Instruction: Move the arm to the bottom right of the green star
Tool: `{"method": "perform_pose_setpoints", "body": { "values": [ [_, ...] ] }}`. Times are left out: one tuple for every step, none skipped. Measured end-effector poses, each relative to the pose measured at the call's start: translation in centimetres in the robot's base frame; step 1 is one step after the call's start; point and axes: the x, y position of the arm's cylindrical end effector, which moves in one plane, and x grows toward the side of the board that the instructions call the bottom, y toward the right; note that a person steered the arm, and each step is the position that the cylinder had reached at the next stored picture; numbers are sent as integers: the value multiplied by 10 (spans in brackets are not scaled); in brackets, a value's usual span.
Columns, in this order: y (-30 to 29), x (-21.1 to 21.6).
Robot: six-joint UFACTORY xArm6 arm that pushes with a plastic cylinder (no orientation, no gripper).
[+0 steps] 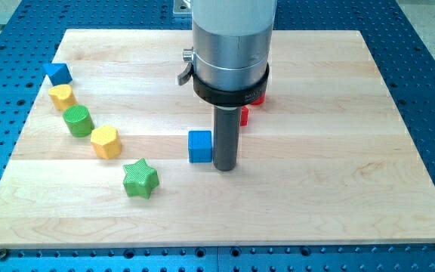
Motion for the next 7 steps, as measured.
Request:
{"method": "perform_pose_setpoints", "body": {
  "values": [
    [0, 8],
    [-7, 57],
    [-7, 81],
    [0, 103],
    [3, 106],
    [18, 107],
    [54, 105]
  ]
}}
